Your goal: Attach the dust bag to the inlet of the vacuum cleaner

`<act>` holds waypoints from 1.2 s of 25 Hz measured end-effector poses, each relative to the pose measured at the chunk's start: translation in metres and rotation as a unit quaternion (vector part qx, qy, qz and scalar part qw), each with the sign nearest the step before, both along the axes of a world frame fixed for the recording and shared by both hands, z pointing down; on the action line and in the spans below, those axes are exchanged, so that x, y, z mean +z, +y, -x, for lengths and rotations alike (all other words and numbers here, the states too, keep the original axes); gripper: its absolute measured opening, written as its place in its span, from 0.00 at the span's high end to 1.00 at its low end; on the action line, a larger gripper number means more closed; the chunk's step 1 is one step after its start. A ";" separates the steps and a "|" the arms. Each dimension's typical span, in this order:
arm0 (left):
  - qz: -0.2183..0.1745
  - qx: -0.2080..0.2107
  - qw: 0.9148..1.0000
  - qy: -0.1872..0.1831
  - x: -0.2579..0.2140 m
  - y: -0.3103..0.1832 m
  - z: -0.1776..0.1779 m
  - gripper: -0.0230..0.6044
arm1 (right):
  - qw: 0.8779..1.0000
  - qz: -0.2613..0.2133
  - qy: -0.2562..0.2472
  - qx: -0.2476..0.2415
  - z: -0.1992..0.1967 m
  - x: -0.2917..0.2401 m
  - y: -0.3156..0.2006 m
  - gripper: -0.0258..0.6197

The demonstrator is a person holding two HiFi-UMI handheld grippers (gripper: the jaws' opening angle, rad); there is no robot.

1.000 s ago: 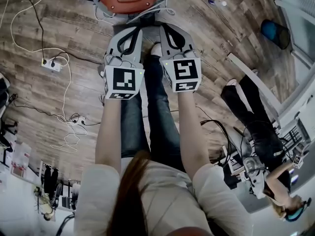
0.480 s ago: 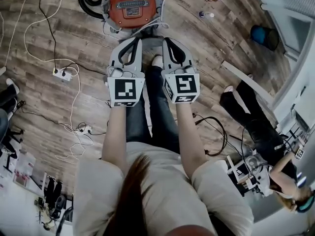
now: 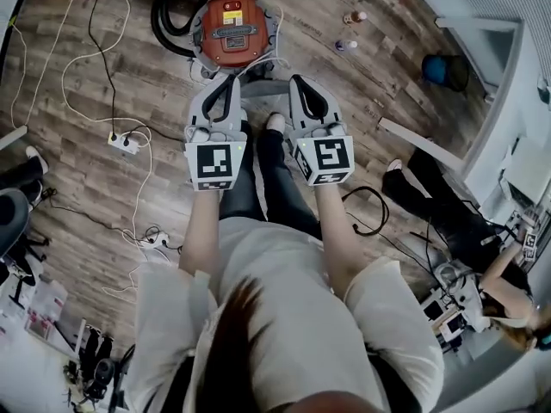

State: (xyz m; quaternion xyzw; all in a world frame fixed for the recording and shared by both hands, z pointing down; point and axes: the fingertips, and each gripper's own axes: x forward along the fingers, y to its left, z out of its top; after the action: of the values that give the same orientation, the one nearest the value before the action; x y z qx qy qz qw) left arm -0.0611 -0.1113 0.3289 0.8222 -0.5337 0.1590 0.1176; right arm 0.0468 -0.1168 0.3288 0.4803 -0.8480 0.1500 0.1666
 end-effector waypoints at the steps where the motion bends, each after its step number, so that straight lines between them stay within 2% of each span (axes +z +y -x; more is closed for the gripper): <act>1: -0.004 -0.001 1.000 0.005 -0.010 0.001 -0.001 0.94 | 1.000 -0.007 -0.008 0.000 -0.001 -0.011 0.001 0.95; 10: -0.046 0.017 0.999 0.020 -0.086 0.025 -0.020 0.94 | 0.998 -0.045 -0.046 0.018 -0.008 -0.084 0.025 0.95; 15: -0.071 0.037 0.997 0.025 -0.122 0.029 -0.033 0.94 | 0.996 -0.062 -0.059 0.004 -0.010 -0.123 0.039 0.95; 21: -0.092 0.022 0.995 0.028 -0.154 0.042 -0.037 0.94 | 0.994 -0.089 -0.065 0.010 -0.015 -0.157 0.054 0.95; 26: -0.095 0.019 0.995 0.029 -0.168 0.058 -0.039 0.94 | 0.993 -0.100 -0.067 0.017 -0.022 -0.172 0.067 0.95; 30: -0.088 -0.006 0.995 0.039 -0.178 0.062 -0.030 0.94 | 0.992 -0.108 -0.062 0.017 -0.025 -0.178 0.078 0.95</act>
State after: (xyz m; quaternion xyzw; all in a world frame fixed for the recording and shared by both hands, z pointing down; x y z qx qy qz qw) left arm -0.0309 -0.0494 0.1514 0.8320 -0.5451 0.0785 0.0664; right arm 0.0720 -0.0388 0.1513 0.4994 -0.8597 0.0900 0.0584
